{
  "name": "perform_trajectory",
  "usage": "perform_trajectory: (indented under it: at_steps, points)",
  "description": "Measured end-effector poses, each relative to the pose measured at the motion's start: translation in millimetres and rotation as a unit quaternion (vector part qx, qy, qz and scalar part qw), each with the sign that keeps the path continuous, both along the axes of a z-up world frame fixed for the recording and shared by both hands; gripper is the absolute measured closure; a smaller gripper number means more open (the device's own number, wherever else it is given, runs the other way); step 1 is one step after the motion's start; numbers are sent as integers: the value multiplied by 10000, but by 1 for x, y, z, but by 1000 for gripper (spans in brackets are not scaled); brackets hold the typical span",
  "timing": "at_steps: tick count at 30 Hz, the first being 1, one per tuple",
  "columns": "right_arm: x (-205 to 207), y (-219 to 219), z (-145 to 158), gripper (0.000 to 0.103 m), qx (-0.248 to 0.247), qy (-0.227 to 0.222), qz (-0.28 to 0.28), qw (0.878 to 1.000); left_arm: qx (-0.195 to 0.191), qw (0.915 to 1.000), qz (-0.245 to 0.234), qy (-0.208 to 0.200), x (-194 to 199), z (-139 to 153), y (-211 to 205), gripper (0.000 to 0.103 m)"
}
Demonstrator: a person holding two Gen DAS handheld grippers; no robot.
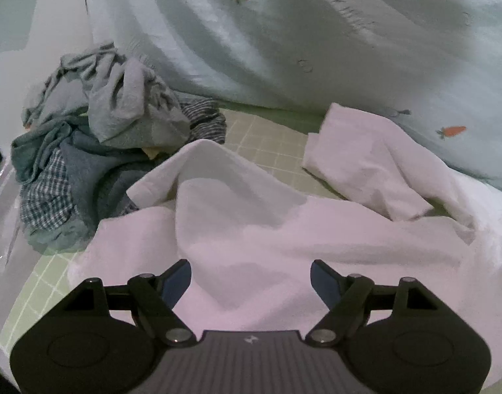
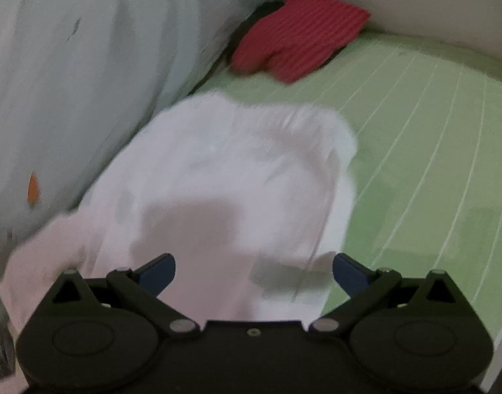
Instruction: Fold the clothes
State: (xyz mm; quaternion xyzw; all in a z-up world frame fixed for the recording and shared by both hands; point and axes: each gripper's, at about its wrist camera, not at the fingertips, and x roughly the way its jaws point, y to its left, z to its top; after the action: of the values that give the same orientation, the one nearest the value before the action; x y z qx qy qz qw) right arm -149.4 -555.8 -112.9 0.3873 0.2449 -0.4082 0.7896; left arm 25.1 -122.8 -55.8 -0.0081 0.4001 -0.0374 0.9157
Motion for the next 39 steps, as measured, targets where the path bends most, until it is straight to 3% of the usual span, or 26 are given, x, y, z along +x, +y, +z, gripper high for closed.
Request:
perform_trajectory:
  at_steps: [3, 6, 8, 9, 10, 11, 13, 17, 21, 24, 28, 30, 32, 35, 39]
  points:
    - [-7, -40, -4, 2, 89, -130, -38, 9999, 113, 9997, 199, -33, -24, 7, -21, 22]
    - [-7, -75, -14, 27, 449, -57, 6, 9990, 204, 9992, 332, -25, -48, 11, -45, 21]
    - [-6, -93, -20, 48, 690, -60, 215, 9974, 207, 9991, 362, 39, -63, 9, -63, 21]
    - [-6, -97, -22, 52, 716, -65, 410, 9966, 208, 9990, 377, 71, -70, 9, -72, 20]
    - [-5, -101, -24, 61, 742, -69, 604, 9954, 210, 9990, 392, 103, -77, 8, -81, 20]
    - [-5, -105, -25, 77, 765, -72, 799, 9938, 211, 9989, 406, 134, -85, 7, -90, 20]
    - [-14, -112, -24, 92, 649, -170, 1085, 9918, 143, 9987, 449, 187, -95, 6, -107, 20]
    - [-42, -127, -14, 96, 277, -341, 1142, 9925, 92, 9981, 548, 282, -104, 4, -134, 20]
    - [-71, -159, 3, 96, -256, -122, 867, 9958, 54, 9966, 763, 315, -108, 2, -139, 20]
    - [-81, -179, 7, 96, -588, 352, 650, 9955, 50, 9943, 992, 394, -107, -1, -134, 20]
    - [-79, -181, 2, 92, -584, 884, 590, 9926, 30, 9908, 1255, 498, -98, -5, -113, 20]
    - [-76, -171, 1, 80, -659, 1037, 587, 9907, 73, 9886, 1379, 594, -90, -9, -98, 20]
    - [-73, -160, 3, 43, -673, 1081, 432, 9909, 104, 9864, 1491, 680, -80, -11, -82, 20]
    - [-67, -139, 6, 21, -750, 1182, 252, 9898, 40, 9862, 1506, 685, -67, -10, -59, 20]
    - [-54, -98, 12, 16, -965, 1339, 240, 9860, -56, 9888, 1348, 636, -48, -6, -36, 20]
